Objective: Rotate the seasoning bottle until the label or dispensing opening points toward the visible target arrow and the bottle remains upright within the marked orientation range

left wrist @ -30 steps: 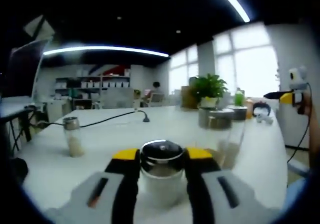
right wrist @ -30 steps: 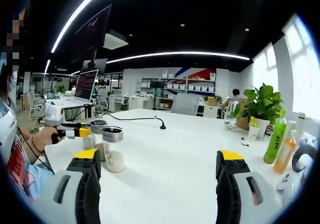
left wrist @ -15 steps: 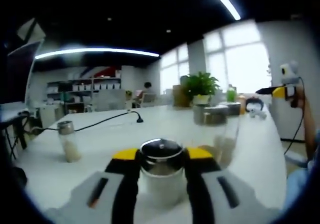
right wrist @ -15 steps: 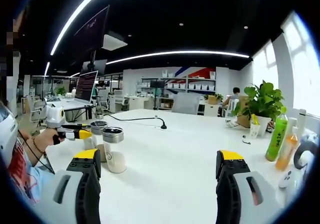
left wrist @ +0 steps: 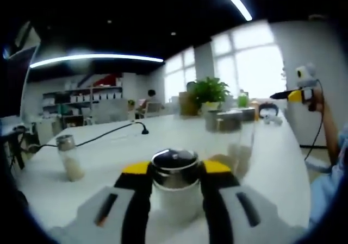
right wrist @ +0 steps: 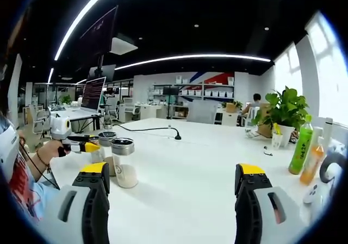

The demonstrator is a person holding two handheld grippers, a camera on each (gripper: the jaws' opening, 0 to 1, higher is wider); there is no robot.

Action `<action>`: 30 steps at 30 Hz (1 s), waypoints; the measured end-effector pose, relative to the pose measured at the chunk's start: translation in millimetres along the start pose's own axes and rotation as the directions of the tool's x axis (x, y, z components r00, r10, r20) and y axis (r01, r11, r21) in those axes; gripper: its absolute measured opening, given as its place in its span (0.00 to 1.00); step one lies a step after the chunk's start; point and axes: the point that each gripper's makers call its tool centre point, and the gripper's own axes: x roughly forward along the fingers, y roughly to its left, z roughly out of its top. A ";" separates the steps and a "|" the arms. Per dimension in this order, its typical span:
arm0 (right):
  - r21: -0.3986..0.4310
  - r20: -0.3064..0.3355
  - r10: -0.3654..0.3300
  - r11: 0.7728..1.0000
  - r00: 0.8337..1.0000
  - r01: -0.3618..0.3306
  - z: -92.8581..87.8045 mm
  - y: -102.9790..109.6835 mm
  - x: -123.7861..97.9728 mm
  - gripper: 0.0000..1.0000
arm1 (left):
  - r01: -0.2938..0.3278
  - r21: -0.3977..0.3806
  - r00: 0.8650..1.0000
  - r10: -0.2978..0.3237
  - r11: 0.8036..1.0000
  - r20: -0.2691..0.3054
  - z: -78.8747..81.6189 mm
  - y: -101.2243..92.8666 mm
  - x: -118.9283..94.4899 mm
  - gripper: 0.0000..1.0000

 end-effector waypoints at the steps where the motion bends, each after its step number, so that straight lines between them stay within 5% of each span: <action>1: -0.002 0.000 0.000 1.000 1.000 0.000 0.0 0.2 -0.1 0.99 | 0.005 -0.005 1.000 -0.005 1.000 -0.002 -0.5 0.1 0.2 0.36; 16: 0.003 -0.008 0.004 1.000 1.000 -0.004 -2.1 -0.7 1.1 0.99 | 0.118 -0.076 0.992 -0.122 0.990 -0.044 -13.6 0.8 1.5 0.36; 30: 0.002 -0.011 0.000 1.000 1.000 0.000 -2.4 -2.4 0.7 0.99 | 0.220 -0.037 0.970 -0.223 0.975 -0.094 -20.4 -0.7 0.9 0.35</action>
